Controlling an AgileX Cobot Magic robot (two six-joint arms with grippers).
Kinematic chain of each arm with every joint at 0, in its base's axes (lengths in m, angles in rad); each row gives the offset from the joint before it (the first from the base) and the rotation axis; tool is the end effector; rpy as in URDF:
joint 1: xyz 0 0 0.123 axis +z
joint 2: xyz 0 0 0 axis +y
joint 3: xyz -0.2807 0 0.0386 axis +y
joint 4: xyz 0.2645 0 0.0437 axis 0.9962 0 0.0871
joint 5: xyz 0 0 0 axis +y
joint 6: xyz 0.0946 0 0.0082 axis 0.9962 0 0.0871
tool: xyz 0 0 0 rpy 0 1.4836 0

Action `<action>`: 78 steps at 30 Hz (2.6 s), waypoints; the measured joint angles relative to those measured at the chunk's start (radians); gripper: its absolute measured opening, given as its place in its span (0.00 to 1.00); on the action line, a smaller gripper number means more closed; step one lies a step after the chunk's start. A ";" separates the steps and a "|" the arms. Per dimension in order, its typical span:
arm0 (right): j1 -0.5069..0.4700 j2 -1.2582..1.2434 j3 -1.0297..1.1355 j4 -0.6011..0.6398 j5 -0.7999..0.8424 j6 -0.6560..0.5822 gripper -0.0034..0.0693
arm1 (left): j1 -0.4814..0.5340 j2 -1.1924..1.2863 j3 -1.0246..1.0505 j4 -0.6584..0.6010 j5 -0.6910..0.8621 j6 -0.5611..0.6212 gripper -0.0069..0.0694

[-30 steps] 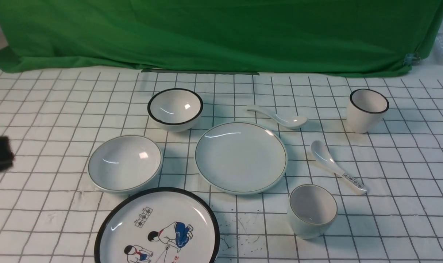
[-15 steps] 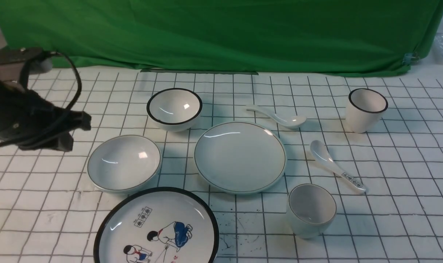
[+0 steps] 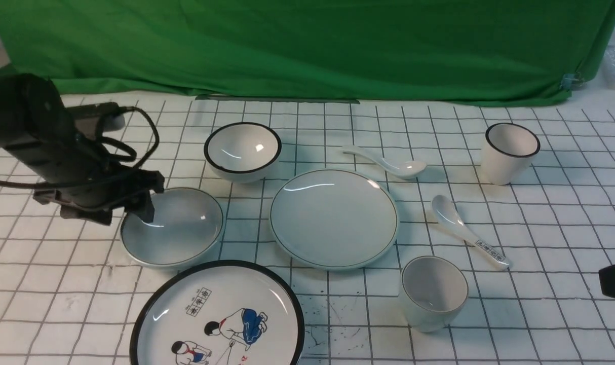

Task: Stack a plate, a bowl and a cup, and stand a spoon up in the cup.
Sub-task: Use the left arm to grab a blue rice bowl, then use the left arm to put the blue rice bowl into the blue large plate in the middle, then use the right arm to grab a blue teacup

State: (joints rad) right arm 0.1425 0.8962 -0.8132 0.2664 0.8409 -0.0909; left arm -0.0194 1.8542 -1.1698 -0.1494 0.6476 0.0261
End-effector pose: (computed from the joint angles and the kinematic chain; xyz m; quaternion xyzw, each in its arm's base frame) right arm 0.1811 0.0448 0.3199 -0.0609 0.9243 0.1333 0.3524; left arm 0.3786 -0.0159 0.1589 -0.0290 0.9849 -0.0535 0.1620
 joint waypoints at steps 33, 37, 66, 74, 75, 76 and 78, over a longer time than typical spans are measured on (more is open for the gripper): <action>0.000 0.000 0.000 -0.003 -0.072 -0.007 0.24 | -0.359 0.160 -0.340 -0.478 -0.028 0.099 0.15; 0.000 0.000 0.000 -0.003 -0.073 -0.014 0.26 | -0.359 0.236 -0.349 -0.455 -0.015 0.078 0.15; 0.237 0.614 -0.210 -0.021 -0.136 -0.074 0.79 | -0.314 -0.005 -0.473 -0.091 0.306 -0.003 0.28; 0.250 0.782 -0.223 -0.055 -0.166 -0.078 0.37 | -0.315 -0.284 -0.367 -0.055 0.320 -0.003 0.09; 0.250 0.786 -0.237 -0.058 -0.157 -0.083 0.24 | -0.316 -0.327 -0.336 -0.043 0.318 -0.003 0.09; 0.250 0.786 -0.258 -0.067 -0.135 -0.087 0.18 | -0.316 -0.360 -0.308 -0.033 0.316 -0.003 0.09; 0.250 0.779 -0.308 -0.092 -0.090 -0.082 0.17 | -0.316 -0.404 -0.264 -0.014 0.314 -0.010 0.09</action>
State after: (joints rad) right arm 0.3921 1.6749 -1.1212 0.1744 0.7511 -0.1731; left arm -0.3354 1.4498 -1.4334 -0.1630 0.9619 0.0157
